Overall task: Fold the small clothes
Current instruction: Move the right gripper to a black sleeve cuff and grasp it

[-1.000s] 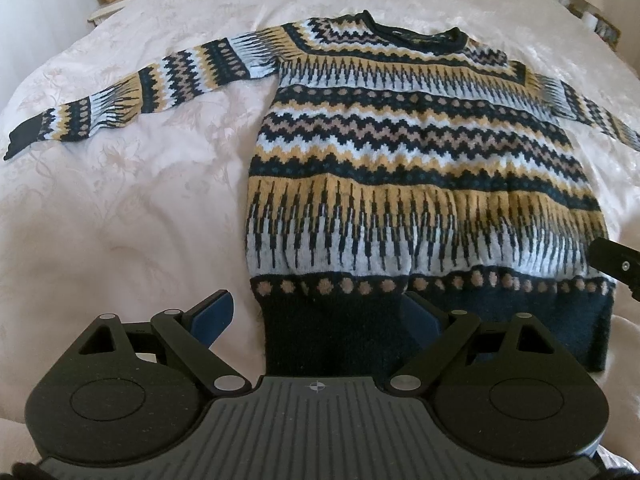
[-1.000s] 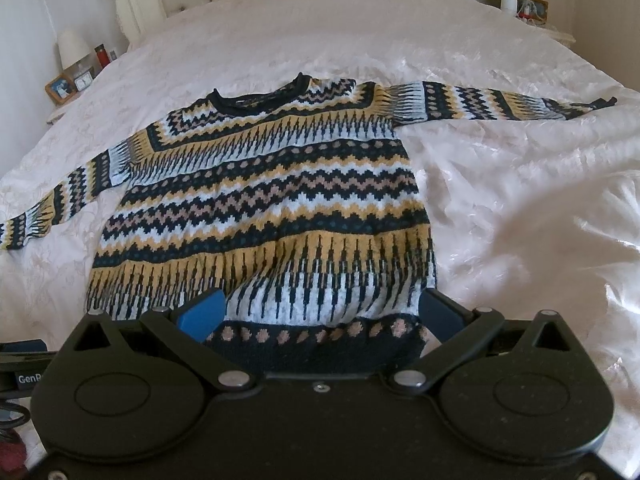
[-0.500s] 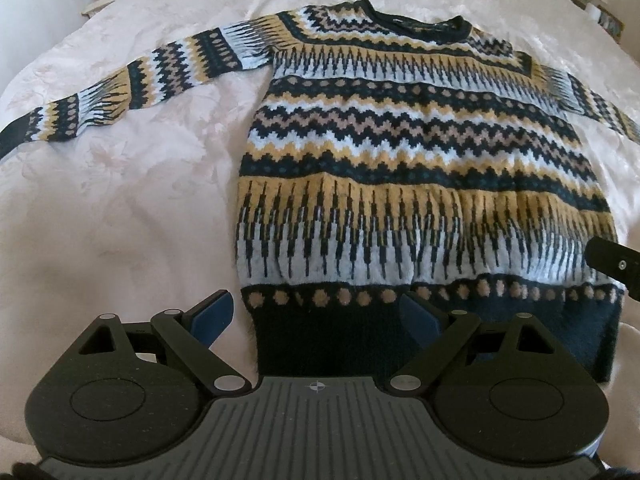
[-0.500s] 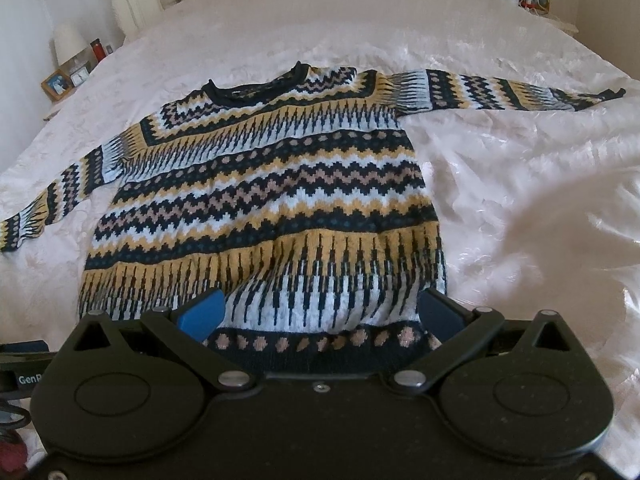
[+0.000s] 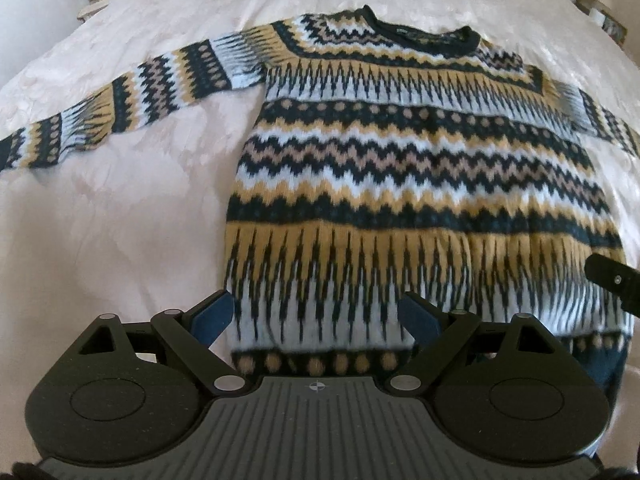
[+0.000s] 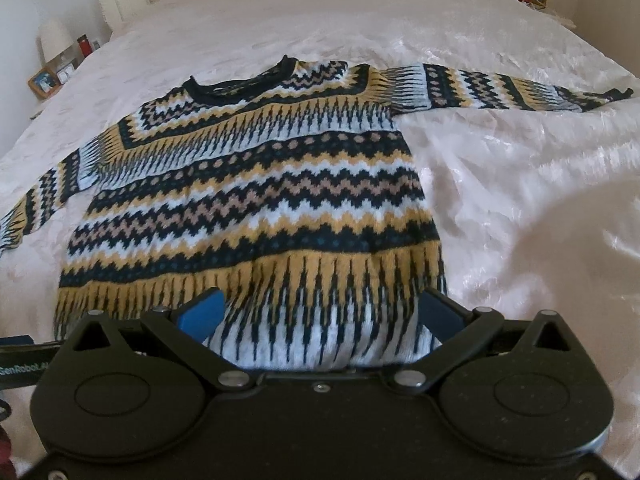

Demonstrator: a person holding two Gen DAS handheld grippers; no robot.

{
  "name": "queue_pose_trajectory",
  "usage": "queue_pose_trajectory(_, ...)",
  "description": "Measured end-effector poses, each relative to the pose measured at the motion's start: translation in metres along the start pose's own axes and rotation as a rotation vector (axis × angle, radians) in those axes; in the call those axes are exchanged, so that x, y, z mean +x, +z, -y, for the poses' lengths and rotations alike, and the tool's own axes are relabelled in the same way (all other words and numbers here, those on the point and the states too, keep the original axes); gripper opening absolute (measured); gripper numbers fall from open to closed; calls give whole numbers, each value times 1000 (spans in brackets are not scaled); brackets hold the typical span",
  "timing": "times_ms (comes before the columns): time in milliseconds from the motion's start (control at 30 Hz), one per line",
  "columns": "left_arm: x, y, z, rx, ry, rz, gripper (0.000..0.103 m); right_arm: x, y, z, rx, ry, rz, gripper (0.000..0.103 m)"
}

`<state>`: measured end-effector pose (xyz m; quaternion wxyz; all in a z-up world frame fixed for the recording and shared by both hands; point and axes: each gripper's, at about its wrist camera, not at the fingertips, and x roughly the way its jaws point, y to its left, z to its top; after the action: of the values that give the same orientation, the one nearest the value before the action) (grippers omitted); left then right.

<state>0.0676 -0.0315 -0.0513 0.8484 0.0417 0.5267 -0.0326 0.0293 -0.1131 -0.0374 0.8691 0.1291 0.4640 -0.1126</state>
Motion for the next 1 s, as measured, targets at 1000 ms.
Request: queue_pose_trajectory(1000,68,147,32,3,-37,405,90,87,149,170,-25,-216,103,102)
